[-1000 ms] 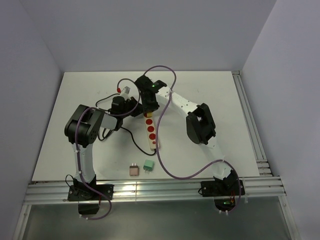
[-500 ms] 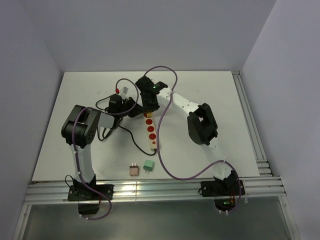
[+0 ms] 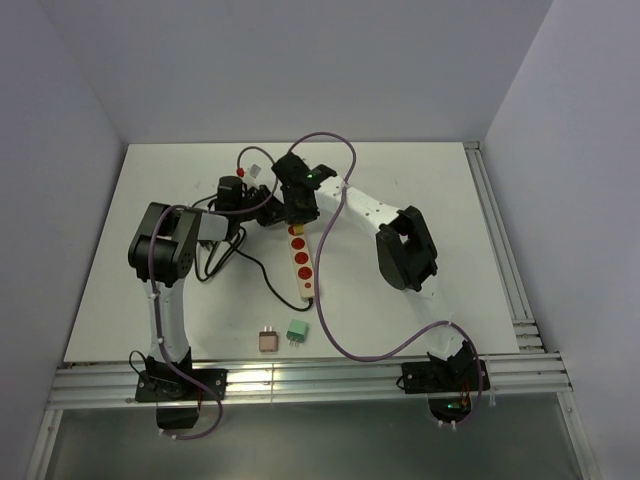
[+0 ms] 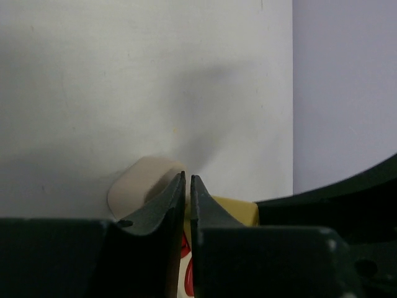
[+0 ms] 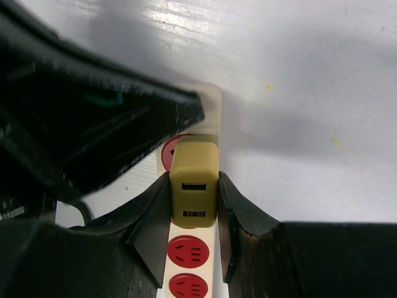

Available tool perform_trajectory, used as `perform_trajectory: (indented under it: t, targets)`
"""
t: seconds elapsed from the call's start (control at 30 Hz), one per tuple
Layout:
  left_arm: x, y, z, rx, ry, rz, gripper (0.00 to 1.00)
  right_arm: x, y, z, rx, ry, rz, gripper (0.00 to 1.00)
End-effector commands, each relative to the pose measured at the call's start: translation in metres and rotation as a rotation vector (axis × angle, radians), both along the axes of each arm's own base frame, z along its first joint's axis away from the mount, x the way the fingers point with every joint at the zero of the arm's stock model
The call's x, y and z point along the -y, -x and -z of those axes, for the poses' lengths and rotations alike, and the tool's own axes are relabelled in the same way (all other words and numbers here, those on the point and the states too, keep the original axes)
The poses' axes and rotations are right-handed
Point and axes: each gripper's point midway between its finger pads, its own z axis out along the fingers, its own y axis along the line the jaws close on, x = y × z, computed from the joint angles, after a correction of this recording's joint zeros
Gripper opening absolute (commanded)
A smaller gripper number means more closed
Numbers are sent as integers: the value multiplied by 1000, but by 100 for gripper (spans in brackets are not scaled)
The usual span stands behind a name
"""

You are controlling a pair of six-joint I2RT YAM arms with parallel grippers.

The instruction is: Insert the plug

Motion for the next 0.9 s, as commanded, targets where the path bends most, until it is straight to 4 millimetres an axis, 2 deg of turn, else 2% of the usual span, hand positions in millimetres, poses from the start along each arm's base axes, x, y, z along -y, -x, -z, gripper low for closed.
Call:
perform_trajectory:
  t: [0.0,0.03,0.17,0.4,0.63,0.8,0.87]
  targets:
    - [4,-18,-17,36,35,56,15,31,77,114,-343,180,-41,0]
    - [6,-26,-23,56,30,59,16,31,76,114,-344,178,-40,0]
    - [7,-30,-11,32,18,64,21,26,74,111,-340,164,-39,0]
    - [5,-19,20,-26,-2,69,40,28,75,112,-340,171,-42,0]
    - [8,-6,36,-54,-32,94,43,28,76,112,-343,170,-43,0]
    - [19,14,46,-70,-40,130,38,32,79,111,-343,182,-47,0]
    - [24,29,55,-103,-31,147,35,35,80,108,-337,185,-47,0]
